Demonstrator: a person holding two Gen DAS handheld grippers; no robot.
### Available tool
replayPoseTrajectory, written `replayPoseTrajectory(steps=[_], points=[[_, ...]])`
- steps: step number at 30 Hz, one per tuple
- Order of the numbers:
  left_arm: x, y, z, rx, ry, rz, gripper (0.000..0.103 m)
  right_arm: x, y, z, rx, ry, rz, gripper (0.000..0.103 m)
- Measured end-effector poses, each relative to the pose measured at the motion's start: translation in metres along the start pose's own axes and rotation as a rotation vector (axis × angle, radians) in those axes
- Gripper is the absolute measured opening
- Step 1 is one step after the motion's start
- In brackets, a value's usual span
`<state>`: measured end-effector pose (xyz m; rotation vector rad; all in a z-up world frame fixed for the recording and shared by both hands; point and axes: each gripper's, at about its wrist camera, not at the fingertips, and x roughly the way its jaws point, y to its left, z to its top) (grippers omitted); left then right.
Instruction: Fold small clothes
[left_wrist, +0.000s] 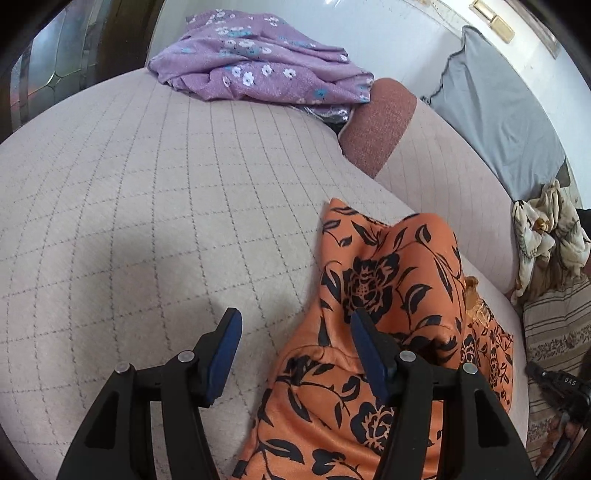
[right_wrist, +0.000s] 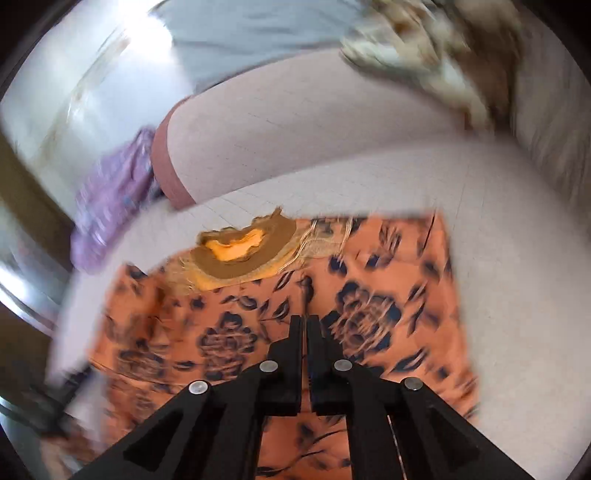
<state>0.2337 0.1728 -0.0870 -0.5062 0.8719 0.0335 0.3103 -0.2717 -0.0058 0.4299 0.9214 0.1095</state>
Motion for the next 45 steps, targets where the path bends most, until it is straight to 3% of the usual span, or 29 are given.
replayPoseTrajectory(steps=[1, 2, 4, 7, 10, 12, 13, 14, 15, 16, 20, 24, 27, 29, 31, 32, 36, 37, 39, 40, 41, 43, 45], points=[[0.002, -0.001, 0.0, 0.003, 0.002, -0.002, 0.062, 0.007, -0.008, -0.002, 0.048, 0.033, 0.059, 0.021], [0.004, -0.002, 0.0, 0.009, 0.003, 0.0, 0.062, 0.012, -0.012, -0.005, 0.068, 0.034, 0.078, 0.056], [0.004, -0.002, 0.0, 0.013, 0.001, 0.002, 0.062, 0.024, -0.014, -0.011, 0.105, 0.021, 0.098, 0.085], [0.005, 0.001, 0.001, 0.0, 0.002, 0.003, 0.062, 0.038, -0.012, -0.015, 0.125, 0.069, 0.136, 0.084], [0.01, 0.001, 0.002, -0.009, 0.011, -0.004, 0.062, 0.051, 0.002, -0.017, 0.031, 0.078, 0.068, 0.078], [0.011, 0.0, 0.002, -0.002, 0.012, -0.003, 0.062, 0.068, 0.012, -0.018, -0.014, 0.104, 0.036, 0.06], [0.012, 0.0, 0.002, -0.002, 0.013, -0.004, 0.062, 0.078, 0.016, -0.02, -0.049, 0.14, 0.0, 0.042], [0.011, 0.001, 0.002, -0.002, 0.015, -0.006, 0.062, 0.088, 0.02, -0.023, -0.084, 0.175, -0.05, 0.03], [0.011, 0.001, 0.002, -0.001, 0.016, -0.006, 0.062, 0.091, 0.024, -0.024, -0.129, 0.173, -0.093, 0.024], [0.011, 0.001, 0.002, -0.002, 0.015, -0.006, 0.062, 0.089, 0.03, -0.023, -0.164, 0.175, -0.105, 0.012], [0.011, 0.002, 0.003, -0.005, 0.01, -0.005, 0.062, 0.064, 0.054, -0.016, -0.277, 0.099, -0.141, 0.008], [0.009, 0.002, 0.003, 0.0, -0.004, -0.007, 0.062, 0.021, 0.063, -0.006, -0.33, -0.019, -0.194, 0.008], [0.012, 0.001, 0.003, 0.009, 0.0, -0.007, 0.062, -0.001, 0.034, -0.002, -0.291, -0.086, -0.302, 0.009], [0.015, 0.0, 0.001, 0.018, 0.008, -0.007, 0.062, 0.011, -0.006, -0.001, -0.201, -0.047, -0.324, 0.017], [0.016, -0.003, 0.0, 0.037, 0.013, 0.004, 0.063, 0.04, -0.039, -0.009, -0.113, 0.096, -0.321, 0.028], [0.017, -0.004, -0.001, 0.044, 0.016, 0.009, 0.065, 0.047, -0.051, -0.015, -0.083, 0.12, -0.336, 0.028], [0.018, -0.006, -0.001, 0.047, 0.017, 0.014, 0.068, 0.03, -0.055, -0.025, -0.023, 0.013, -0.315, 0.031], [0.017, -0.007, 0.0, 0.053, 0.014, 0.015, 0.068, 0.021, -0.051, -0.026, -0.035, -0.019, -0.303, 0.032], [0.015, -0.012, -0.001, 0.079, -0.002, 0.022, 0.068, 0.004, -0.033, -0.022, -0.058, -0.092, -0.242, 0.045], [0.016, -0.015, -0.002, 0.096, -0.006, 0.032, 0.068, -0.004, -0.022, -0.019, -0.069, -0.138, -0.189, 0.069], [0.018, -0.017, -0.003, 0.114, 0.001, 0.047, 0.068, -0.009, -0.017, -0.018, -0.07, -0.17, -0.156, 0.08], [0.025, -0.019, -0.006, 0.123, 0.032, 0.049, 0.068, -0.004, -0.011, -0.015, -0.053, -0.187, -0.01, 0.081], [0.03, -0.019, -0.008, 0.13, 0.061, 0.063, 0.068, 0.026, -0.021, -0.015, 0.002, -0.083, 0.058, 0.083]])
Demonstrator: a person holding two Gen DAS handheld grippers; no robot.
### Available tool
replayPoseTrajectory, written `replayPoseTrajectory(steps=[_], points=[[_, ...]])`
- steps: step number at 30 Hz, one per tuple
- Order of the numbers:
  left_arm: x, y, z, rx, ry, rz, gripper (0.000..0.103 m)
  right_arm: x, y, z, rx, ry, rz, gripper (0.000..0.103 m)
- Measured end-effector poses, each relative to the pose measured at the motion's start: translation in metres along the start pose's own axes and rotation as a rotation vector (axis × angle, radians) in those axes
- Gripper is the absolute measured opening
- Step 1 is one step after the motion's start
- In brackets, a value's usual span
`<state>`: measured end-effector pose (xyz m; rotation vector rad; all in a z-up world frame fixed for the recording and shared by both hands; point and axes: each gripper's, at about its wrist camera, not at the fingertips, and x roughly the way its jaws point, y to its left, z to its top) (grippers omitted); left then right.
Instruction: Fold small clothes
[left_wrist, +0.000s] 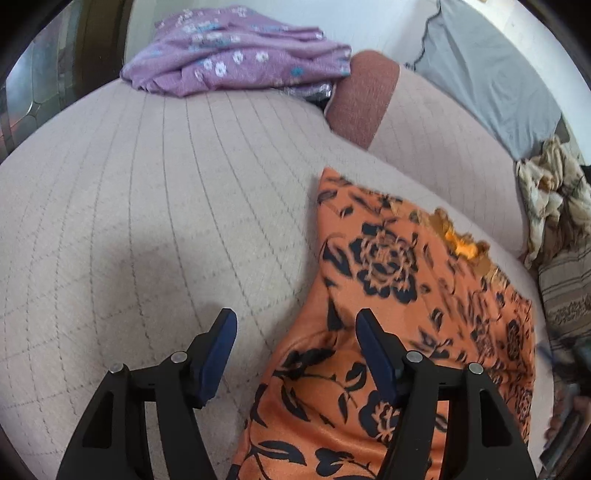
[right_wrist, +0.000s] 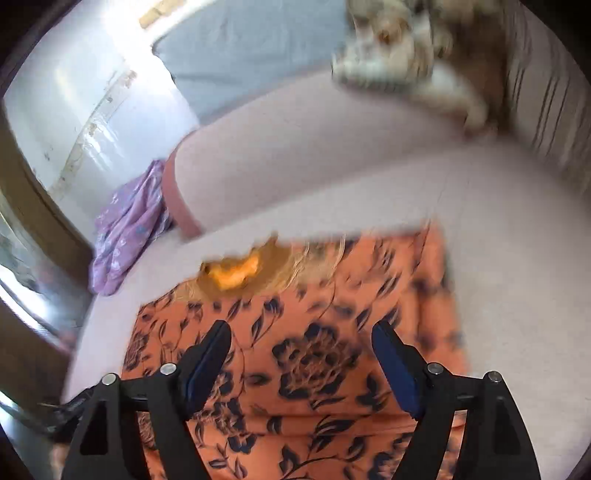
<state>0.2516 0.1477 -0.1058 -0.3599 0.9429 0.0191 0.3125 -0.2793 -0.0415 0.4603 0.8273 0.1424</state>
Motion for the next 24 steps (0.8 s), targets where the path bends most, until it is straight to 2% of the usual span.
replayPoseTrajectory(steps=[1, 2, 4, 8, 10, 11, 12, 13, 14, 16, 18, 21, 23, 24], points=[[0.001, 0.0, -0.001, 0.004, 0.005, 0.005, 0.068, 0.029, -0.02, -0.008, 0.087, 0.152, -0.011, 0.081], [0.001, 0.001, -0.001, 0.007, 0.002, 0.008, 0.068, 0.046, -0.037, -0.016, 0.173, 0.23, -0.01, 0.073], [-0.003, 0.001, 0.0, 0.0, -0.02, 0.01, 0.068, 0.02, -0.033, -0.008, 0.175, 0.089, 0.007, 0.074], [-0.007, -0.006, -0.001, 0.018, -0.041, -0.007, 0.068, -0.005, -0.01, 0.011, 0.084, -0.02, 0.03, 0.077], [-0.006, -0.011, -0.003, 0.053, -0.044, -0.002, 0.069, -0.002, -0.015, 0.02, 0.104, -0.038, 0.087, 0.08], [-0.004, -0.014, -0.004, 0.067, -0.036, 0.009, 0.072, 0.006, -0.022, 0.023, 0.117, -0.041, 0.088, 0.082], [0.001, -0.015, -0.006, 0.078, -0.018, 0.024, 0.073, 0.02, -0.031, 0.026, 0.129, -0.023, 0.056, 0.084], [0.007, -0.016, -0.007, 0.089, 0.012, 0.04, 0.073, 0.046, -0.045, 0.024, 0.167, 0.042, -0.019, 0.084], [0.011, -0.016, -0.009, 0.108, 0.027, 0.054, 0.073, 0.059, -0.062, 0.02, 0.231, 0.088, -0.047, 0.083], [0.007, -0.02, -0.009, 0.137, 0.007, 0.073, 0.073, 0.047, -0.067, 0.02, 0.294, 0.01, 0.031, 0.084], [0.004, -0.02, -0.007, 0.115, -0.002, 0.053, 0.073, 0.038, -0.064, 0.023, 0.302, -0.018, 0.123, 0.084], [0.004, -0.02, -0.01, 0.124, -0.003, 0.059, 0.073, 0.032, -0.074, 0.033, 0.295, -0.076, 0.125, 0.084], [0.01, -0.023, -0.013, 0.163, 0.007, 0.091, 0.074, 0.052, -0.099, 0.032, 0.34, -0.029, 0.105, 0.08], [0.011, -0.025, -0.014, 0.176, 0.002, 0.099, 0.074, 0.055, -0.11, 0.029, 0.369, -0.042, 0.126, 0.08]])
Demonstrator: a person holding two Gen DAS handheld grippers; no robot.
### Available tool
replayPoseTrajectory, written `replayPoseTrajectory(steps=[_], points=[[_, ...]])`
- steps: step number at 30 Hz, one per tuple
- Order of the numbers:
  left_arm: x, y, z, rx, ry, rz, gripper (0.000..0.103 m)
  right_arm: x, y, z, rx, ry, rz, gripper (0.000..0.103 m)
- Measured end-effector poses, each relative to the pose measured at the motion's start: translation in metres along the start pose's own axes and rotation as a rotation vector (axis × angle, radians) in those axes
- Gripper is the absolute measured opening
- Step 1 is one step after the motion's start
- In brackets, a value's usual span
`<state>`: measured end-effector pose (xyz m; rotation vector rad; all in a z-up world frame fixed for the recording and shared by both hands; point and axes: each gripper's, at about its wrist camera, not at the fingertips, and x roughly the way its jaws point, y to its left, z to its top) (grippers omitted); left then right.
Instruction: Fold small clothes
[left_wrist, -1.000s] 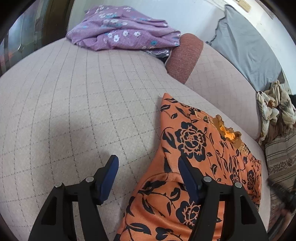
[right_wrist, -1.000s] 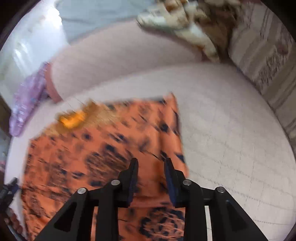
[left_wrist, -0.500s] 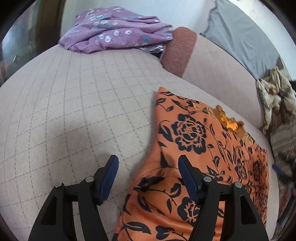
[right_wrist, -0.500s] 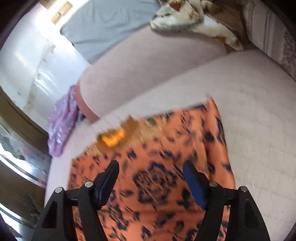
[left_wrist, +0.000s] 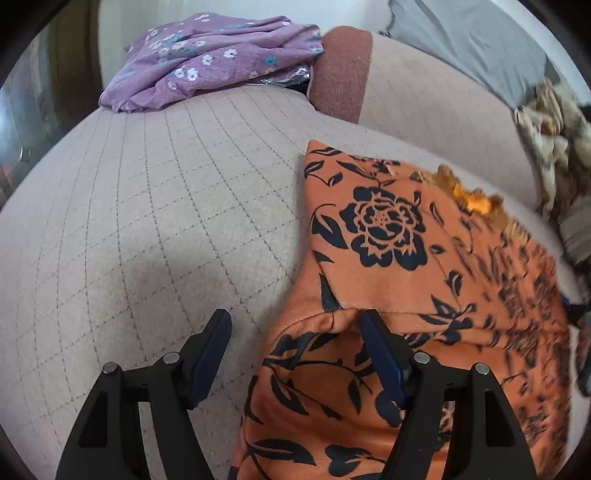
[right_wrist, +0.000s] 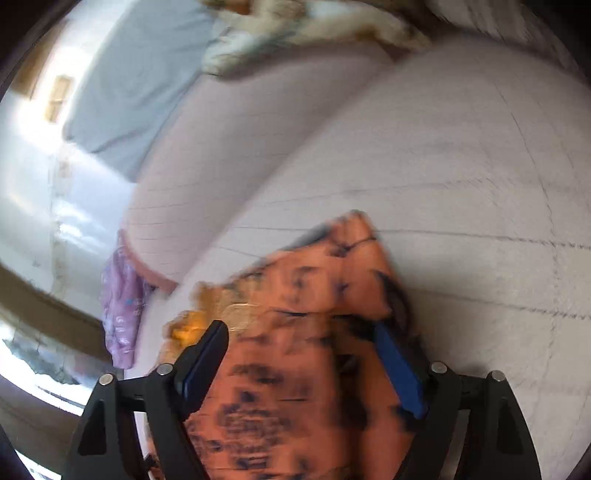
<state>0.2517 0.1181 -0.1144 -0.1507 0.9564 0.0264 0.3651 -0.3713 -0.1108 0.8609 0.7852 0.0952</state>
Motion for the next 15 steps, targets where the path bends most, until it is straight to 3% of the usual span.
replayPoseTrajectory(steps=[2, 7, 9, 12, 15], points=[[0.001, -0.001, 0.001, -0.003, -0.001, 0.002, 0.076, -0.003, -0.005, -0.001, 0.102, -0.033, 0.104, 0.082], [0.0, 0.0, 0.001, -0.007, -0.006, 0.0, 0.076, 0.008, 0.007, 0.018, 0.098, -0.044, 0.232, 0.082], [0.0, -0.001, 0.0, -0.005, -0.011, 0.001, 0.076, 0.028, -0.006, 0.025, 0.111, -0.021, 0.151, 0.079], [0.001, 0.0, 0.001, -0.006, -0.01, 0.0, 0.076, 0.03, -0.01, 0.025, 0.136, -0.056, 0.168, 0.079], [0.0, 0.004, 0.003, -0.024, -0.005, -0.019, 0.076, 0.021, 0.003, 0.017, 0.103, -0.03, 0.116, 0.079]])
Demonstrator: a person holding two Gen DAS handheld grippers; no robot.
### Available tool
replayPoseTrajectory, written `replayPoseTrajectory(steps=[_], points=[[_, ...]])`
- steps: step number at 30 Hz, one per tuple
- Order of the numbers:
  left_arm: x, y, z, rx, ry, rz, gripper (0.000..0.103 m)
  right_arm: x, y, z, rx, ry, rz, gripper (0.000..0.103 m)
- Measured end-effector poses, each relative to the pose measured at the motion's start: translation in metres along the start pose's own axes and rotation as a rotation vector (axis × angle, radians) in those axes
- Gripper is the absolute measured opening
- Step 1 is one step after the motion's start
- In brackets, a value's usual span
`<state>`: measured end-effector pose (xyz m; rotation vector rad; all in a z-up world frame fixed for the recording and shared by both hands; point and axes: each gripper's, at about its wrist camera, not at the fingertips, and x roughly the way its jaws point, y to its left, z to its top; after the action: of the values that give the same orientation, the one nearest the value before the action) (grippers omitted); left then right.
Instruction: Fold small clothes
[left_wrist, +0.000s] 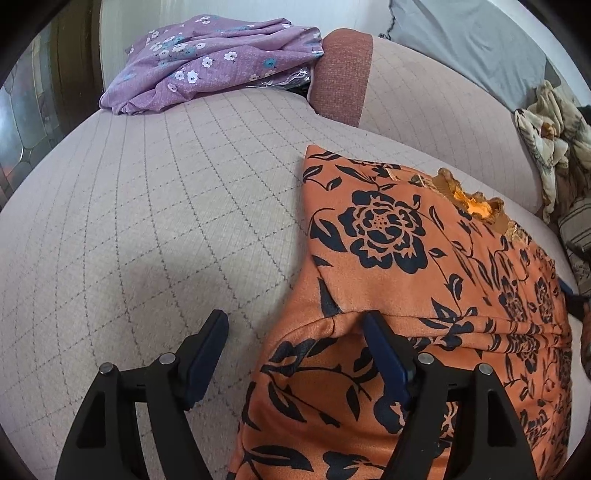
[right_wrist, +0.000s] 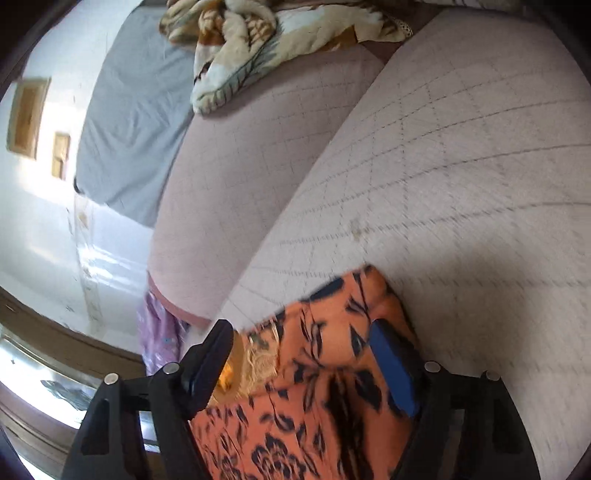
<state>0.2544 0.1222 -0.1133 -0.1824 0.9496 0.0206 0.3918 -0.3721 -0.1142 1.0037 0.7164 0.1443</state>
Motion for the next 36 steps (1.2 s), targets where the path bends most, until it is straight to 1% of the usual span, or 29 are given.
replayPoseTrajectory(steps=[2, 3, 4, 6, 8, 9, 10, 11, 12, 13, 14, 16, 17, 19, 21, 23, 25, 26, 27, 28, 29, 30, 32, 34, 36], points=[[-0.001, 0.005, 0.002, -0.02, 0.004, -0.02, 0.076, -0.017, 0.008, -0.016, -0.022, 0.018, 0.008, 0.08], [-0.002, 0.007, 0.003, -0.033, 0.002, -0.023, 0.077, -0.028, 0.014, -0.026, -0.052, 0.03, -0.016, 0.08], [-0.005, 0.012, 0.003, -0.059, -0.011, -0.024, 0.076, -0.04, 0.021, -0.041, -0.092, 0.042, -0.044, 0.081], [-0.012, 0.019, 0.003, -0.091, -0.043, -0.029, 0.076, -0.061, 0.033, -0.072, -0.138, 0.081, -0.021, 0.081], [-0.018, 0.024, 0.0, -0.102, -0.067, -0.023, 0.077, -0.089, 0.041, -0.112, -0.18, 0.12, -0.021, 0.081], [-0.018, 0.024, -0.004, -0.086, -0.065, -0.008, 0.077, -0.1, 0.042, -0.128, -0.194, 0.135, -0.022, 0.081], [-0.015, 0.025, -0.007, -0.068, -0.034, 0.018, 0.076, -0.114, 0.039, -0.152, -0.205, 0.16, -0.022, 0.081], [-0.011, 0.027, -0.013, -0.059, 0.008, 0.035, 0.076, -0.119, 0.034, -0.167, -0.206, 0.173, -0.024, 0.081], [-0.017, 0.028, -0.018, -0.04, -0.014, 0.042, 0.076, -0.135, 0.023, -0.182, -0.204, 0.187, -0.032, 0.081], [-0.024, 0.027, -0.021, -0.03, -0.018, 0.064, 0.076, -0.145, 0.015, -0.196, -0.206, 0.205, -0.05, 0.081], [-0.032, 0.03, -0.024, -0.041, -0.003, 0.059, 0.076, -0.158, 0.006, -0.206, -0.211, 0.218, -0.071, 0.081], [-0.052, 0.038, -0.034, -0.094, 0.008, -0.035, 0.076, -0.18, -0.003, -0.222, -0.215, 0.215, -0.095, 0.081], [-0.066, 0.042, -0.042, -0.121, 0.014, -0.07, 0.076, -0.188, -0.006, -0.227, -0.215, 0.208, -0.094, 0.081], [-0.091, 0.045, -0.061, -0.126, 0.02, -0.12, 0.077, -0.204, -0.014, -0.231, -0.196, 0.203, -0.097, 0.082], [-0.113, 0.046, -0.086, -0.111, 0.05, -0.132, 0.077, -0.216, -0.024, -0.233, -0.179, 0.197, -0.122, 0.082], [-0.124, 0.046, -0.111, -0.098, 0.105, -0.159, 0.077, -0.22, -0.031, -0.234, -0.17, 0.196, -0.167, 0.082], [-0.126, 0.046, -0.132, -0.086, 0.167, -0.155, 0.077, -0.231, -0.04, -0.235, -0.163, 0.193, -0.166, 0.082], [-0.128, 0.046, -0.145, -0.067, 0.184, -0.136, 0.077, -0.233, -0.044, -0.235, -0.159, 0.203, -0.18, 0.082], [-0.132, 0.043, -0.153, -0.04, 0.17, -0.11, 0.077, -0.234, -0.047, -0.235, -0.158, 0.214, -0.194, 0.082], [-0.134, 0.04, -0.158, -0.011, 0.169, -0.091, 0.077, -0.233, -0.05, -0.235, -0.161, 0.23, -0.21, 0.082], [-0.136, 0.039, -0.161, -0.004, 0.18, -0.083, 0.077, -0.232, -0.054, -0.236, -0.162, 0.251, -0.219, 0.082], [-0.139, 0.037, -0.164, -0.007, 0.19, -0.075, 0.077, -0.232, -0.056, -0.238, -0.16, 0.27, -0.217, 0.082], [-0.142, 0.037, -0.168, -0.03, 0.205, -0.086, 0.077, -0.233, -0.057, -0.241, -0.178, 0.285, -0.213, 0.082], [-0.145, 0.039, -0.174, -0.05, 0.215, -0.087, 0.077, -0.234, -0.057, -0.243, -0.195, 0.311, -0.226, 0.082], [-0.145, 0.04, -0.179, -0.048, 0.221, -0.079, 0.077, -0.236, -0.057, -0.248, -0.199, 0.335, -0.206, 0.082]])
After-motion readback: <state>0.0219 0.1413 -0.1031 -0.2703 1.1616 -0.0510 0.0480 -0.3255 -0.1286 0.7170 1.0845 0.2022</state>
